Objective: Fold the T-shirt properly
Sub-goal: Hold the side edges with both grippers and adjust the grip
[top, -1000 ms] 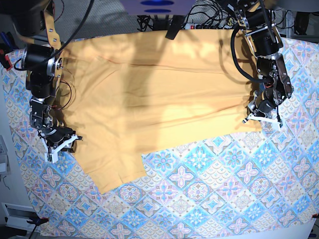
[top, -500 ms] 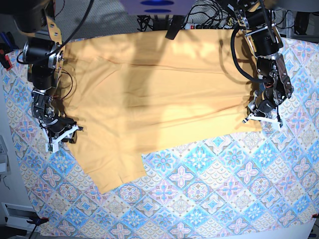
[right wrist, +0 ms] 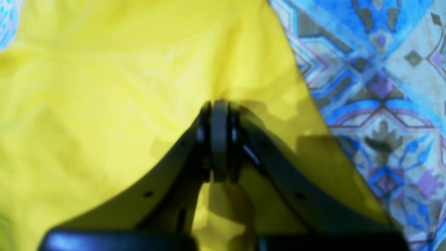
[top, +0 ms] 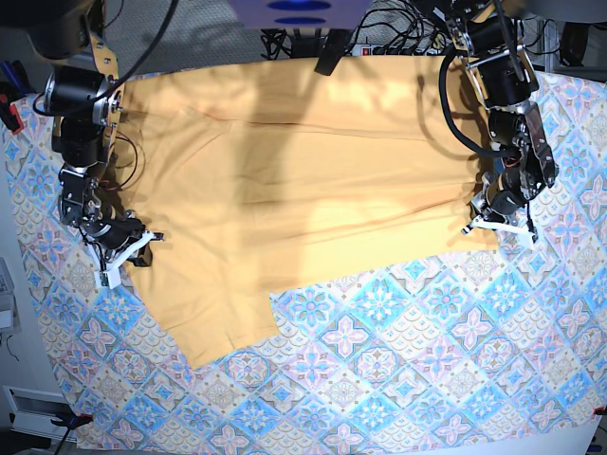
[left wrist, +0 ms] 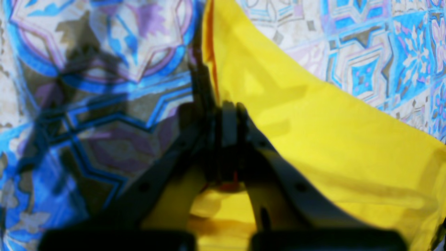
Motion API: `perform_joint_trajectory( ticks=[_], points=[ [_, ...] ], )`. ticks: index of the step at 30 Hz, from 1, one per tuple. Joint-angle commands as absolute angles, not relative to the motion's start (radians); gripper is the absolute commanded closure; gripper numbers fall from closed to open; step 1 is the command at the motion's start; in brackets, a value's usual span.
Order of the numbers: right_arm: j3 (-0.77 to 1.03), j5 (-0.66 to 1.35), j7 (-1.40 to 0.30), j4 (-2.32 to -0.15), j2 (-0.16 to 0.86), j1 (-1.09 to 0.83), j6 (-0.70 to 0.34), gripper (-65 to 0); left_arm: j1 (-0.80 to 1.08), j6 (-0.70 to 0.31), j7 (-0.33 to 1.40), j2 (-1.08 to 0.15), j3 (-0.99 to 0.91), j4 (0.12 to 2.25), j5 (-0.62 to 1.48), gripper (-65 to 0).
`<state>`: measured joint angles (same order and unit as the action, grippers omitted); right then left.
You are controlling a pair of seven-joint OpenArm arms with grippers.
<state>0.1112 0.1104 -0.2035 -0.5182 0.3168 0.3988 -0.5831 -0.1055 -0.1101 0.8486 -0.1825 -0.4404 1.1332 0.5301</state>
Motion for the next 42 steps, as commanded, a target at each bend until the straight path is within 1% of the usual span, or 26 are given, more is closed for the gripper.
perform_joint_trajectory(
  ticks=[1,4,7,10,13,15,17,21,24,25,28,30,32,36,42],
  points=[
    [0.110,0.110,-0.222,-0.561,0.334,0.400,-0.591,-0.6,-0.125,-0.117,0.835,-0.199,-0.443,1.153,0.536,0.0],
    [0.116,0.116,-0.323,-0.687,0.349,0.349,-0.593,-0.6,-0.122,-0.117,0.835,-0.200,-0.443,1.171,0.536,0.0],
    [0.108,0.116,-0.383,-0.808,0.351,0.292,-0.599,-0.6,-0.122,-0.117,0.835,-0.200,-0.443,1.181,0.536,0.0],
    [0.124,0.116,-0.349,-0.880,0.348,0.257,-0.598,-0.6,-0.125,-0.117,0.835,-0.199,-0.443,1.181,0.536,0.0],
    [0.159,0.113,-0.274,-0.878,0.348,0.259,-0.595,-0.8,-0.128,-0.117,0.835,-0.197,-0.443,1.181,0.536,0.0],
    [0.173,0.111,-0.245,-0.852,0.348,0.265,-0.595,-2.5,-0.128,-0.117,0.835,-0.197,-0.443,1.181,0.536,0.0],
    [0.173,0.111,-0.223,-0.797,0.348,0.325,-0.595,-4.8,-0.128,-0.117,0.835,-0.197,-0.443,1.181,0.536,0.0],
    [0.173,0.110,-0.143,-0.599,0.348,0.440,-0.595,-9.0,-0.128,-0.117,0.835,-0.197,-0.443,1.181,0.536,0.0],
    [0.173,0.110,-0.067,-0.446,0.348,0.498,-0.593,-14.1,-0.125,-0.117,0.835,-0.197,-0.443,1.181,0.536,0.0],
    [0.173,0.110,-0.035,-0.406,0.348,0.509,-0.584,-16.5,-0.124,-0.117,0.835,-0.197,-0.443,1.181,0.536,0.0],
    [0.173,0.108,0.041,-0.344,0.348,0.513,-0.503,-23.8,-0.122,-0.117,0.835,-0.197,-0.443,1.181,0.536,0.0],
    [0.173,0.108,0.064,-0.331,0.348,0.513,-0.458,-28.3,-0.122,-0.117,0.835,-0.197,-0.443,1.181,0.536,0.0],
    [0.173,0.108,0.065,-0.331,0.348,0.513,-0.443,-30.9,-0.122,-0.117,0.835,-0.197,-0.443,1.181,0.536,0.0],
    [0.173,0.108,0.065,-0.329,0.351,0.515,-0.424,-32.5,-0.122,-0.117,0.835,-0.196,-0.443,1.181,0.536,0.0],
    [0.162,0.108,0.056,-0.311,0.352,0.512,-0.429,-32.2,-0.122,-0.117,0.835,-0.196,-0.443,1.181,0.536,0.0]
  ],
)
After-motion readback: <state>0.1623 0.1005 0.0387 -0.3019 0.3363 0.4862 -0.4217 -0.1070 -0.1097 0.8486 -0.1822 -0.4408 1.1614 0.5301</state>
